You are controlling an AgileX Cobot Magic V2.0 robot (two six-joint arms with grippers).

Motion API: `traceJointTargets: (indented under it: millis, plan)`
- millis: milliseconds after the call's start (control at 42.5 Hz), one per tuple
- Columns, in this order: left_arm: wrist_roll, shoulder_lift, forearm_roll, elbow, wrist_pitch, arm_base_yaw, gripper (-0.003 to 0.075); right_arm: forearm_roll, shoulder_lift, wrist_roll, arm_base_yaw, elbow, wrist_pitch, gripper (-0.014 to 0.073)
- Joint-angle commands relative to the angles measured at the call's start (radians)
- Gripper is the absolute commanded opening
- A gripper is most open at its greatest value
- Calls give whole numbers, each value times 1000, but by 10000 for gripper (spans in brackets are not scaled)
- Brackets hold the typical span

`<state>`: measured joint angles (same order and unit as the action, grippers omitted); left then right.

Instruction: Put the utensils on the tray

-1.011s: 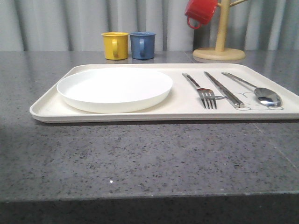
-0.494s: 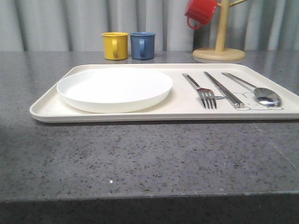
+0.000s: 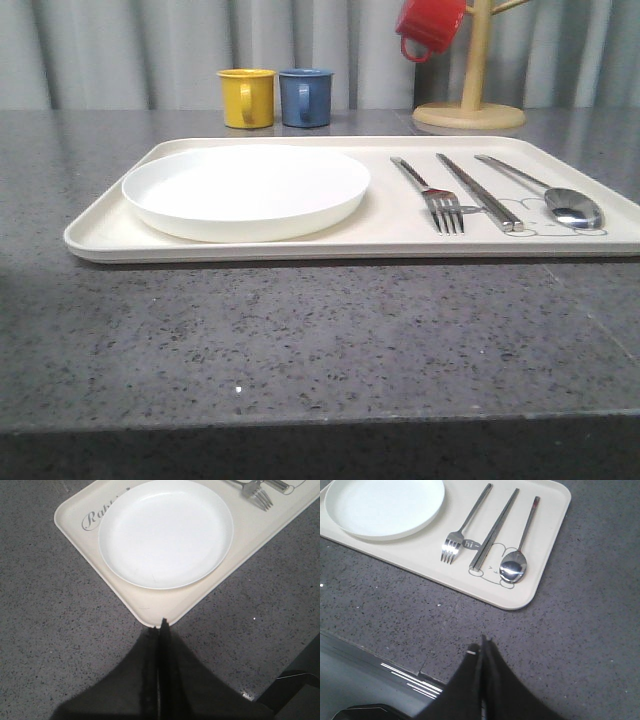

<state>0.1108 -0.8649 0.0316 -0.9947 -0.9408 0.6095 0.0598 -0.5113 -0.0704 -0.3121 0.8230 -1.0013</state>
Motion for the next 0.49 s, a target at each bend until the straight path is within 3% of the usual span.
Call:
traceJointTargets:
  millis: [0,470]
  plan:
    - [-15,7,-5,-27,55,-1,-20,-3,-5,-10,1,24,67,-67]
    - [-15,9,-7,-20,70,1,-20,-3,-5,-10,1,24,65,-67]
